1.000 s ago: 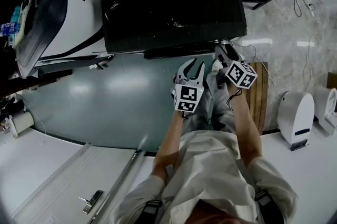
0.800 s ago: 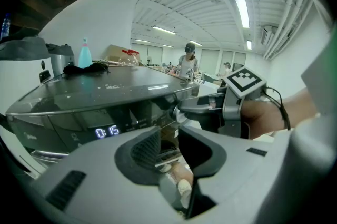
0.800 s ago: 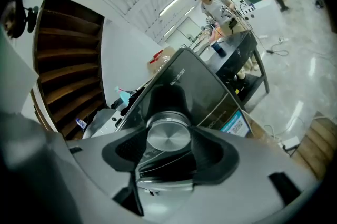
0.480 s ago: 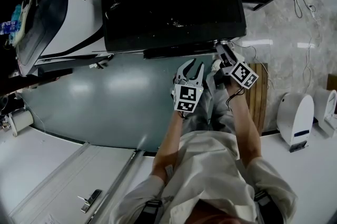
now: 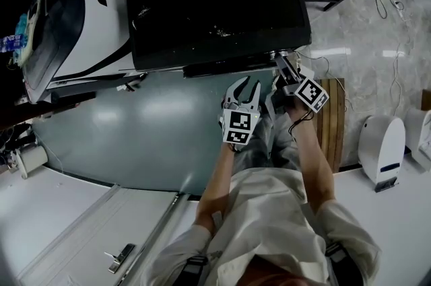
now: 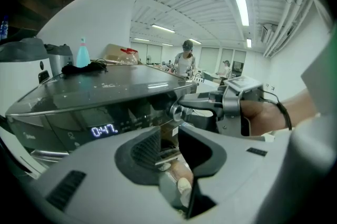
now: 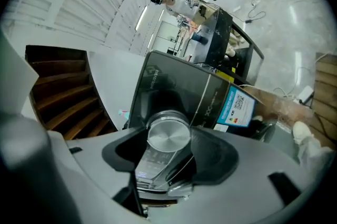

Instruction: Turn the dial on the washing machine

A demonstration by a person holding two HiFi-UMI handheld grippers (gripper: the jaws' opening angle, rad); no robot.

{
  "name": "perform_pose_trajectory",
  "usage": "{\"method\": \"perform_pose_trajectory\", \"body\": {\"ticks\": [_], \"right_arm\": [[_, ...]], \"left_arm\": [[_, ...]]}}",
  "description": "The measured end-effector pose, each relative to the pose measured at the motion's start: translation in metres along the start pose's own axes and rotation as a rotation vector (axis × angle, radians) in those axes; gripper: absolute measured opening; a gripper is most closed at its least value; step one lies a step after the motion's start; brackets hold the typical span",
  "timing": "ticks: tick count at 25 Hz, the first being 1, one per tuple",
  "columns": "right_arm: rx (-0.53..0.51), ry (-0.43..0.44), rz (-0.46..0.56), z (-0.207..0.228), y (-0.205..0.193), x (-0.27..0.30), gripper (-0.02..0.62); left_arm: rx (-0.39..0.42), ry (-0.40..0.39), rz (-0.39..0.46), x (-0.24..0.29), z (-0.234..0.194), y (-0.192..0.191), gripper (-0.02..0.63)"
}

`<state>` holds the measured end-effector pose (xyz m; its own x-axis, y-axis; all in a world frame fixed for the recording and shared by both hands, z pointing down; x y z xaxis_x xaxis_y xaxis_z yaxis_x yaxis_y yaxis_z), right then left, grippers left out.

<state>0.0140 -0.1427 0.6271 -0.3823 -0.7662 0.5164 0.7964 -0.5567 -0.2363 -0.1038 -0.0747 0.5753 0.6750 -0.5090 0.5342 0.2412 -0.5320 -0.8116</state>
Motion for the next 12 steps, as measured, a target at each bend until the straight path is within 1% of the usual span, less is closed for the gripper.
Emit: {"method": "perform_pose_trajectory", "body": {"ticks": [4,12], "right_arm": [[0.102,0.027,-0.003,0.0024,-0.0007,0.0007,0.262],[0.228,0.058,-0.007,0.0049,-0.0012,0.0006,0.262]], "left_arm": [[0.003,-0.005,-0.007,0.0021,0.0007,-0.0003,0.107],[0.01,-0.013,-0.015,0.006,0.003,0.0013,0.107]]}}
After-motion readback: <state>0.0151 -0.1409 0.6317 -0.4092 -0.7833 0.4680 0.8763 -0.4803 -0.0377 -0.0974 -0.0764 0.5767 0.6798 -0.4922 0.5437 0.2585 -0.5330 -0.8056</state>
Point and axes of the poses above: the fingertips, and each gripper's own axes: x forward along the fingers, z to its right, y out of its top, the point moved 2 cm from there along -x, backward along the fingers, and after that the axes turned 15 degrees about -y, right-handed, at the moved point
